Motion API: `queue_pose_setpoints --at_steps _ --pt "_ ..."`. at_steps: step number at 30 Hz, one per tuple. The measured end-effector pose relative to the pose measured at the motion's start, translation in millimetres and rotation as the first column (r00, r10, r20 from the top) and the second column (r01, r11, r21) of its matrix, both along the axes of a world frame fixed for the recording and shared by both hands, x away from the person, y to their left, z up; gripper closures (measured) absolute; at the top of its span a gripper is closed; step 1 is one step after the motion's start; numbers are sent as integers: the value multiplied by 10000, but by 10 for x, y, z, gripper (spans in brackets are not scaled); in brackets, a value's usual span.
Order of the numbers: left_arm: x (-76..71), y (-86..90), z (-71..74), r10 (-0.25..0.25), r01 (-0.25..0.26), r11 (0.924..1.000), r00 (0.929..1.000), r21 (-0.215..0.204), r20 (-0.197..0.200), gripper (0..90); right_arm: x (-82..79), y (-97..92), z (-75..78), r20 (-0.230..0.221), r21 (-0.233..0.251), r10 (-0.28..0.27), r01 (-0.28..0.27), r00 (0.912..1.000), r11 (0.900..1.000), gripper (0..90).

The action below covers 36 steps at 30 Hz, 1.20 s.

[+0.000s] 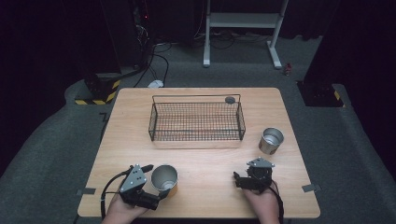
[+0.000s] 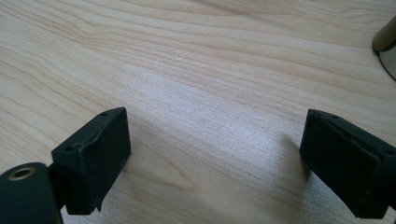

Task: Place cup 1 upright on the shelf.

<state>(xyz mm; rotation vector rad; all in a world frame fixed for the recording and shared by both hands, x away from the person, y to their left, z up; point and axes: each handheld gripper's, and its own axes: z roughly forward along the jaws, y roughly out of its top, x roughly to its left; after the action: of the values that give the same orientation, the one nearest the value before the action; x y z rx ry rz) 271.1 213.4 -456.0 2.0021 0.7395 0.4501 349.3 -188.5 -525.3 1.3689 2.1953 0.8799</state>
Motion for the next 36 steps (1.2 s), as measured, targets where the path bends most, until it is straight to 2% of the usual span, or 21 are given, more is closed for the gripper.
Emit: queue_pose_setpoints --at_steps 19,36 --pt "34 -79 -190 -32 54 9982 9993 591 -374 0 -1 0 0 4 -5 3 -3 10000 10000 89" --pt "110 -97 -337 70 -21 9977 9973 675 -731 7 -1 0 0 3 -2 5 -5 10000 10000 89"
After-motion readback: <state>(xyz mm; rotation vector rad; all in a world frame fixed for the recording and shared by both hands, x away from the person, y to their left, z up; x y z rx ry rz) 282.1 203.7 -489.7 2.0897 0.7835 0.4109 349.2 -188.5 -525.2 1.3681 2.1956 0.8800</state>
